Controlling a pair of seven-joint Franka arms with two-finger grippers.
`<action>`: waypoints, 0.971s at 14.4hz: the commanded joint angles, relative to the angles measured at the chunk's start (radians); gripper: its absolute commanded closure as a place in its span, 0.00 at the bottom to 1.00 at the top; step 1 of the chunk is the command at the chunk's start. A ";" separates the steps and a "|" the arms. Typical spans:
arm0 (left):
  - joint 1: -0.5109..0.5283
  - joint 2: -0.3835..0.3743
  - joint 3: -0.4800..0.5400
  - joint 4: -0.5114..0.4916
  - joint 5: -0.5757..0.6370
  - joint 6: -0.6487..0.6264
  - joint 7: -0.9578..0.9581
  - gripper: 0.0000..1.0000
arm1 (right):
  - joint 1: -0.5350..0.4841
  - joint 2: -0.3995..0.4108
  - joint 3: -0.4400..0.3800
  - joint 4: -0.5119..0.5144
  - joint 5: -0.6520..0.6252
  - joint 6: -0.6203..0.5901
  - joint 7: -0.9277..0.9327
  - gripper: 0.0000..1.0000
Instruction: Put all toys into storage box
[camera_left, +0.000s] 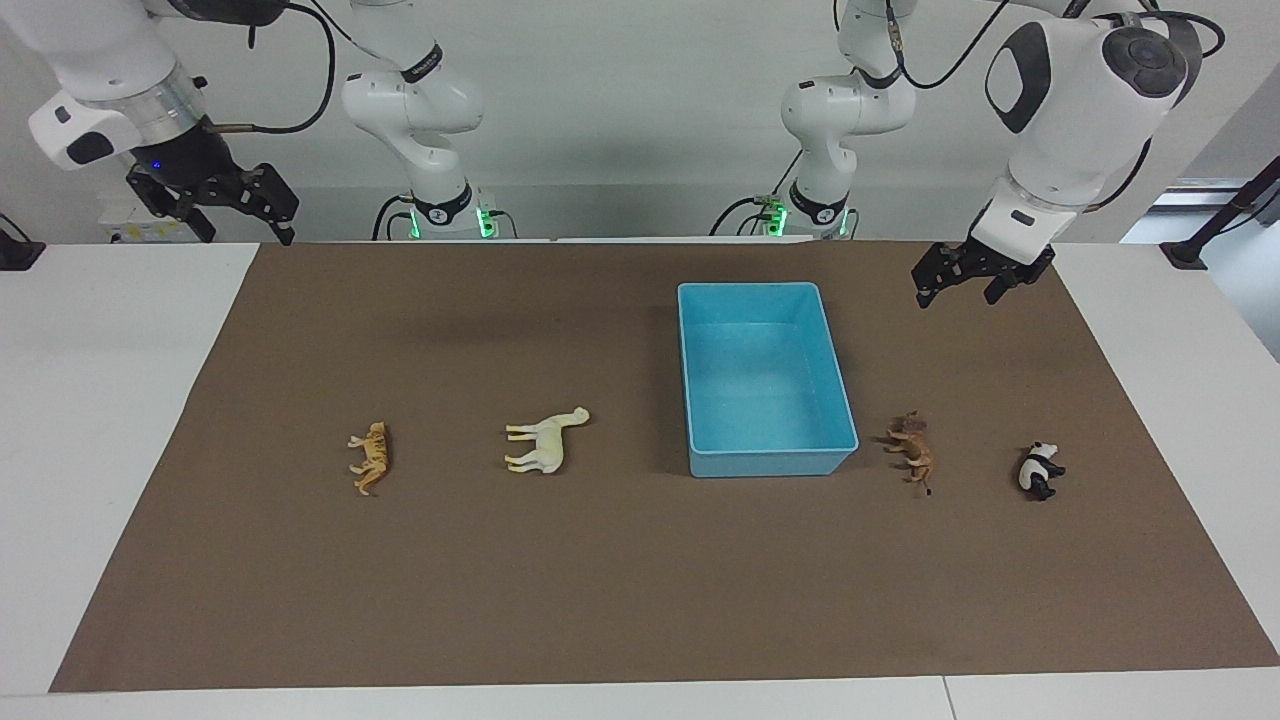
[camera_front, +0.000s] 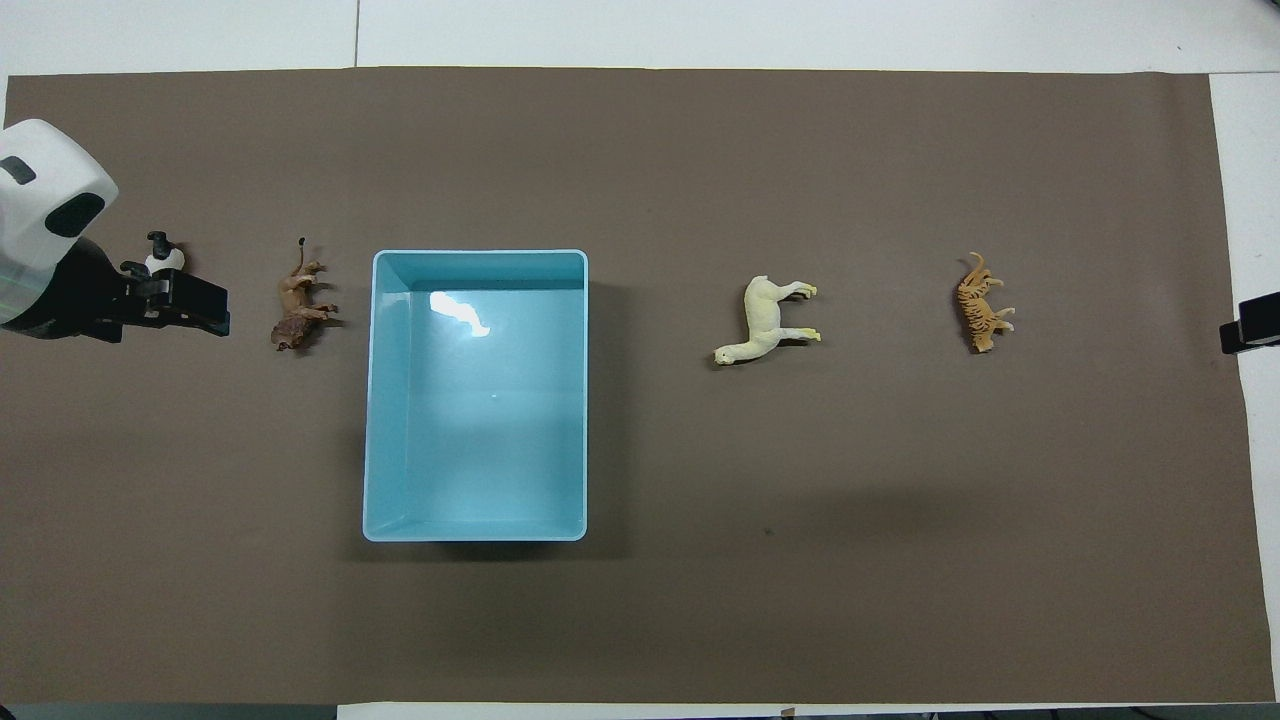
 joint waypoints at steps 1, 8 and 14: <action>0.009 -0.022 -0.002 -0.017 -0.003 -0.002 0.003 0.00 | -0.014 -0.009 0.013 -0.004 0.018 -0.013 0.015 0.00; 0.009 -0.022 -0.002 -0.015 -0.003 -0.002 0.004 0.00 | -0.017 -0.011 0.013 -0.006 0.018 -0.013 0.012 0.00; 0.008 -0.022 -0.002 -0.015 -0.003 -0.002 0.004 0.00 | -0.011 -0.017 0.013 -0.012 0.018 -0.013 0.005 0.00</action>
